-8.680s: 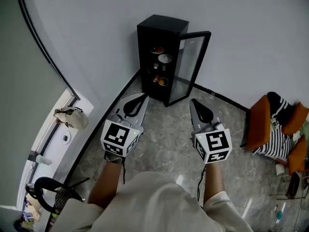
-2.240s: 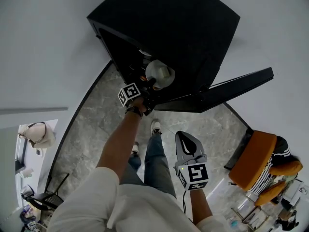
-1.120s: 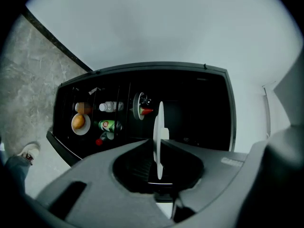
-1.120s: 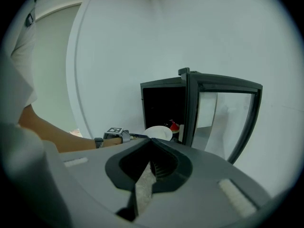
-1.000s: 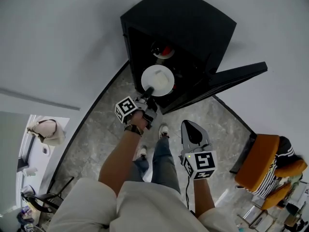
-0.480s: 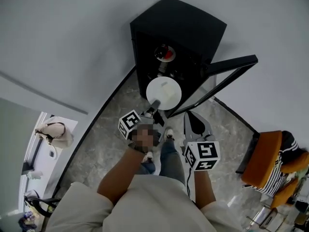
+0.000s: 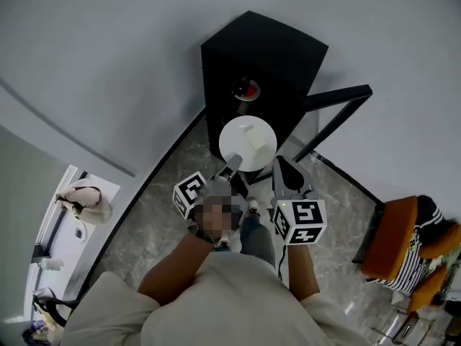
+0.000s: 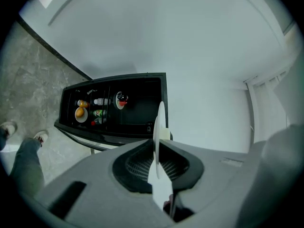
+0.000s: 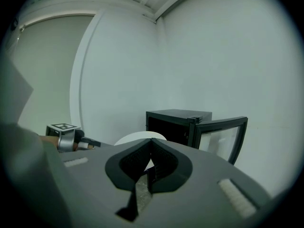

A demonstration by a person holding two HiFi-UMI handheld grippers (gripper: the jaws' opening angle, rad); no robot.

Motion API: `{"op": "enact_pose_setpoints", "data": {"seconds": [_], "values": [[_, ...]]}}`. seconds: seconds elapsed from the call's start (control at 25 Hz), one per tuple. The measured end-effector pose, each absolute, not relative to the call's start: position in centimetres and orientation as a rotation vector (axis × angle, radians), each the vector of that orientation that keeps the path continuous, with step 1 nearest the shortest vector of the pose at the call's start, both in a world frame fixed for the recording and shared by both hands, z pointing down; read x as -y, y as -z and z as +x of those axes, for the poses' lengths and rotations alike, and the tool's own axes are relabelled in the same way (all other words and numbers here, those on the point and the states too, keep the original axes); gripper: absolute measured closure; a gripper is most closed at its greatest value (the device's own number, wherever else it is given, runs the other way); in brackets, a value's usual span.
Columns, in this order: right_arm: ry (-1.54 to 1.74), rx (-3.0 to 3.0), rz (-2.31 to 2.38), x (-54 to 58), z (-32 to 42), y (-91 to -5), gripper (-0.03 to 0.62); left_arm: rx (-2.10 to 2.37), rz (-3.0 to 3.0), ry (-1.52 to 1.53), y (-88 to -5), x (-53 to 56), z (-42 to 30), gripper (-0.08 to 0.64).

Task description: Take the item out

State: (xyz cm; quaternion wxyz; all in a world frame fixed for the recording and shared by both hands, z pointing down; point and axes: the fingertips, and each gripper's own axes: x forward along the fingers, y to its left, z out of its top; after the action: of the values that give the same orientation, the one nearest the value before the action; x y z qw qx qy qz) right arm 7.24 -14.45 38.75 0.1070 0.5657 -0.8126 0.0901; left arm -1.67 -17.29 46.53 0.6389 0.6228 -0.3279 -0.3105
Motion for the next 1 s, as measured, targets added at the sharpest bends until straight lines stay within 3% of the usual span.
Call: {"op": "enact_pose_setpoints", "data": {"seconds": [1.0], "values": [[-0.215,2.323,1.675,11.7,7.3,-38.3,0.585,0.803,1.436,0.667,-44.1,12.5,-2.5,0.549]]}}
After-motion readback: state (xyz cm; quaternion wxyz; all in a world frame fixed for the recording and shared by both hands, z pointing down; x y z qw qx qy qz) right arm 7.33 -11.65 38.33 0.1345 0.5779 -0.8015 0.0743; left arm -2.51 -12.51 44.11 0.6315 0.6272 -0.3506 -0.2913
